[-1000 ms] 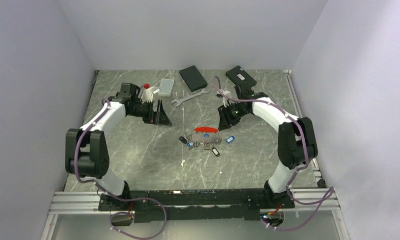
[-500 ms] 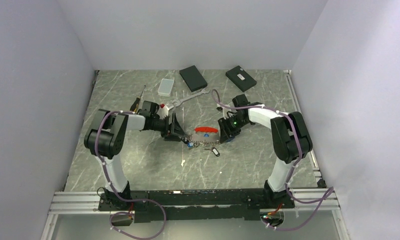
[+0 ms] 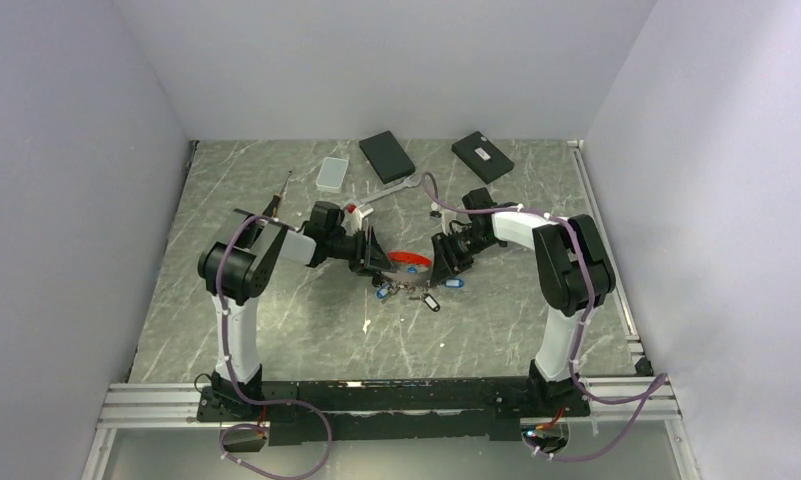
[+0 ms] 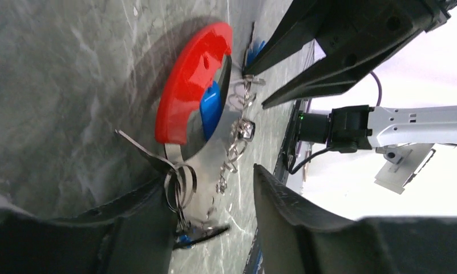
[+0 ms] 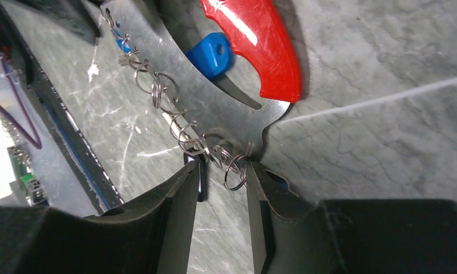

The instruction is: Remove the keys from the keyring

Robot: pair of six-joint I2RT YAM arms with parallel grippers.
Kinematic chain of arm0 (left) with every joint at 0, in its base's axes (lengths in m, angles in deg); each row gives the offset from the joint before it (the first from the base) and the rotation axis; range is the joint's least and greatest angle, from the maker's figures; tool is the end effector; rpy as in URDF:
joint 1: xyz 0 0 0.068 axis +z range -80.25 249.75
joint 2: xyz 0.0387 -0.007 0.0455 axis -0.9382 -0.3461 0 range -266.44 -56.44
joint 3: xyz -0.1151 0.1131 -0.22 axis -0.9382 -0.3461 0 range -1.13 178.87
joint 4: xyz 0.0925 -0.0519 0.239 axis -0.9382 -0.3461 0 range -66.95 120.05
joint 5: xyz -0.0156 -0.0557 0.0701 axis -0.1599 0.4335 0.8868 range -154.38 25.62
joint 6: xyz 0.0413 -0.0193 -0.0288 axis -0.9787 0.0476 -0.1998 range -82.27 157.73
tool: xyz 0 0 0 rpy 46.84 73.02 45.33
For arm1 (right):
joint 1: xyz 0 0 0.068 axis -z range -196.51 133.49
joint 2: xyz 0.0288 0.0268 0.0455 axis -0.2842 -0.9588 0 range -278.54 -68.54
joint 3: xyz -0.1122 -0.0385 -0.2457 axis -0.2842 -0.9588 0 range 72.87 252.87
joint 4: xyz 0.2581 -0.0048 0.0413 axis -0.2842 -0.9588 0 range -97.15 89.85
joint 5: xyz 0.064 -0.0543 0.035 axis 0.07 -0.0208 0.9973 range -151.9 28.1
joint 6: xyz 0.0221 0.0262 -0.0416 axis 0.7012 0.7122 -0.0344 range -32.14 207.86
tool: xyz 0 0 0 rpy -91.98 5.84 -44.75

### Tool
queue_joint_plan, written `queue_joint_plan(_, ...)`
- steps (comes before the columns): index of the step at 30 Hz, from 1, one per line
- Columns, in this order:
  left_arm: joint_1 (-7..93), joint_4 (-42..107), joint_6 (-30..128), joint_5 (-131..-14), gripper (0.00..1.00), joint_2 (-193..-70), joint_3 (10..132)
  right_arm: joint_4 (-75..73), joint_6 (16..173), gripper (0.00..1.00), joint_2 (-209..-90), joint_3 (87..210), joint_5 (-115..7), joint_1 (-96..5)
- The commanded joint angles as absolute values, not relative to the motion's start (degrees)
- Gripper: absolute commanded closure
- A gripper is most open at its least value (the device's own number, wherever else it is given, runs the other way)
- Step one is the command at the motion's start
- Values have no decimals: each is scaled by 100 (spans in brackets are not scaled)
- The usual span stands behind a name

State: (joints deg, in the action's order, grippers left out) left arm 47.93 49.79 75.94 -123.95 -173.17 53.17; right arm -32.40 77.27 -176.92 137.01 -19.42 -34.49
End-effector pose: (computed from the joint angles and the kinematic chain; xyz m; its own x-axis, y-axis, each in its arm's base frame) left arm 0.3348 -0.1672 0.0976 -0.9750 0.0528 -0.2159 0.2208 0.3403 -0.9140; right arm 0.3199 0.1290 0.1386 -0.8398 -0.4149 -0.3501 -0.5411 0.5867 0.6025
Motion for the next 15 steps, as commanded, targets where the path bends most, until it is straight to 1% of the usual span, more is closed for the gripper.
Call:
queue_joint_plan(1,4716,5953,8139,-12421,53,-17525,5271,-3110,7667,60,-17927,13691,-1657,-3514)
queue_joint_plan(4,4717,6195,8186,-12468,66,-17386,5165,-3108,7670,60,-17904,13688,-1586,-3514)
queue_joint_plan(8,4733,5616,7557,-12371,99,-17012,5164,-3193,7581,60,-17752,13743,-1356,-3426)
queue_joint_plan(12,4734,4618,6577,-12316,100,-16519,5284,-3578,7308,56,-17369,14060,-939,-2890)
queue_joint_plan(15,4734,3848,5850,-12386,100,-16150,5512,-4091,6914,46,-17034,14519,-532,-2476)
